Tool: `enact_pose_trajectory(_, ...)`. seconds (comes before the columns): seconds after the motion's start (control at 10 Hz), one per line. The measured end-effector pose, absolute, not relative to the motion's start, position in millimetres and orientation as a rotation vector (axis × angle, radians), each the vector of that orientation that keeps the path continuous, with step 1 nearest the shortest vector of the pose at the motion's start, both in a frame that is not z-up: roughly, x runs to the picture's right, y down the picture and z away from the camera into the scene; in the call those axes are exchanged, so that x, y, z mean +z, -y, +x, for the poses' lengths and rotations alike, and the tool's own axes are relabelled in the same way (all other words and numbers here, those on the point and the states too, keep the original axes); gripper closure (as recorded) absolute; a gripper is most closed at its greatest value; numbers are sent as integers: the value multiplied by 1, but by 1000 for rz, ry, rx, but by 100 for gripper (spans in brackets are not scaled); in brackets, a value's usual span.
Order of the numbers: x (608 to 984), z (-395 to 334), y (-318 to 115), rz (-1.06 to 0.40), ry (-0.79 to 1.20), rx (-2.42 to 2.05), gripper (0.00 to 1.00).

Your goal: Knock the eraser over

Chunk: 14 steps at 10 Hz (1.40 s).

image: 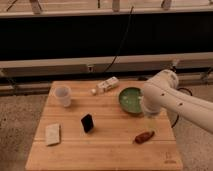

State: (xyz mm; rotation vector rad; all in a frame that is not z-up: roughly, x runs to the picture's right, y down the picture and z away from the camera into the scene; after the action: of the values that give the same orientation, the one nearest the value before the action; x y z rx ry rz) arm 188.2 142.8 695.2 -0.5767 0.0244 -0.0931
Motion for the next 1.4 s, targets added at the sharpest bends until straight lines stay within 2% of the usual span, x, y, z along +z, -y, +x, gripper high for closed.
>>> enact_pose_trajectory(0.4,701,168,-155,-577,-9,-152,20)
enact_pose_trajectory(0.6,703,157,-159,-577,-4,-171,24)
enact_pose_trajectory(0.7,704,152,-160,-576,4,-187,30)
enact_pose_trajectory(1.3,709,124,-168,-584,38,-249,93)
enact_pose_trajectory(1.4,710,123,-170,-587,40,-255,99)
